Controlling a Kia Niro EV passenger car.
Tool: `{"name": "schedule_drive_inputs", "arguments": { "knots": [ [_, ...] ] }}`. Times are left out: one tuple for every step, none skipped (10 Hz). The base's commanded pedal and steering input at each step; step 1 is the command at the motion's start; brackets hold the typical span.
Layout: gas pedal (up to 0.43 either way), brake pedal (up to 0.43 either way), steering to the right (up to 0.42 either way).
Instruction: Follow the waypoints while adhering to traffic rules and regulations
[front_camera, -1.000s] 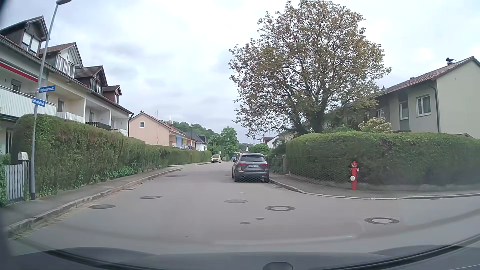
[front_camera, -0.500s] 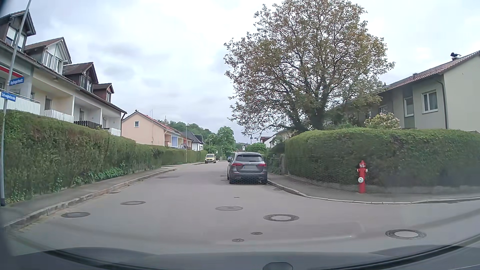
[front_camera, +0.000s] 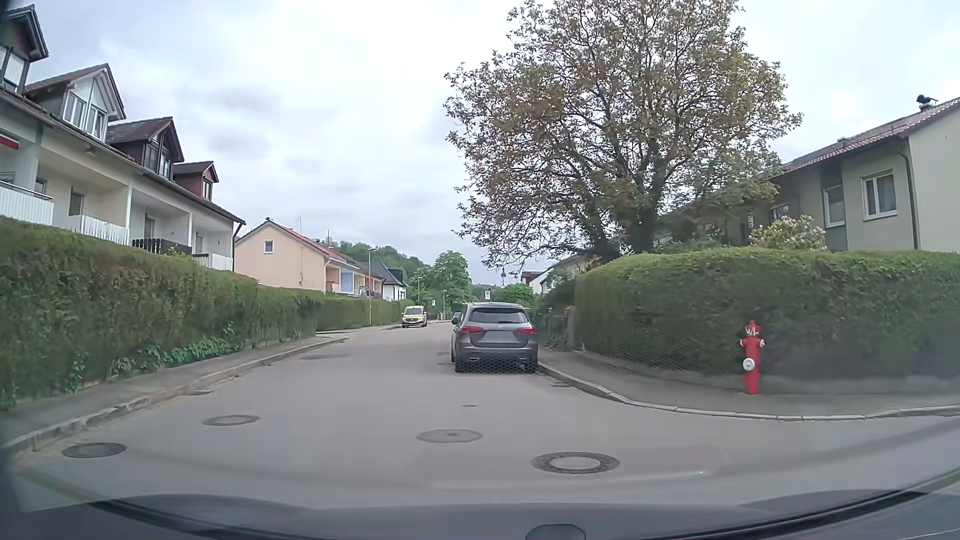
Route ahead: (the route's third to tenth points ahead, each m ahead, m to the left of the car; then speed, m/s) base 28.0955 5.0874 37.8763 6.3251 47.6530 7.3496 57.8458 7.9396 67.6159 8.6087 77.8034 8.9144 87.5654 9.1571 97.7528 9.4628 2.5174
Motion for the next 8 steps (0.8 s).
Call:
{"name": "schedule_drive_inputs", "arguments": {
  "knots": [
    [0.000, 0.000, -0.015],
    [0.000, 0.000, -0.005],
    [0.000, 0.000, 0.012],
    [0.000, 0.000, 0.031],
    [0.000, 0.006, 0.045],
    [0.000, 0.037, 0.039],
    [0.000, 0.049, 0.025],
    [0.000, 0.073, 0.011]
  ]
}}
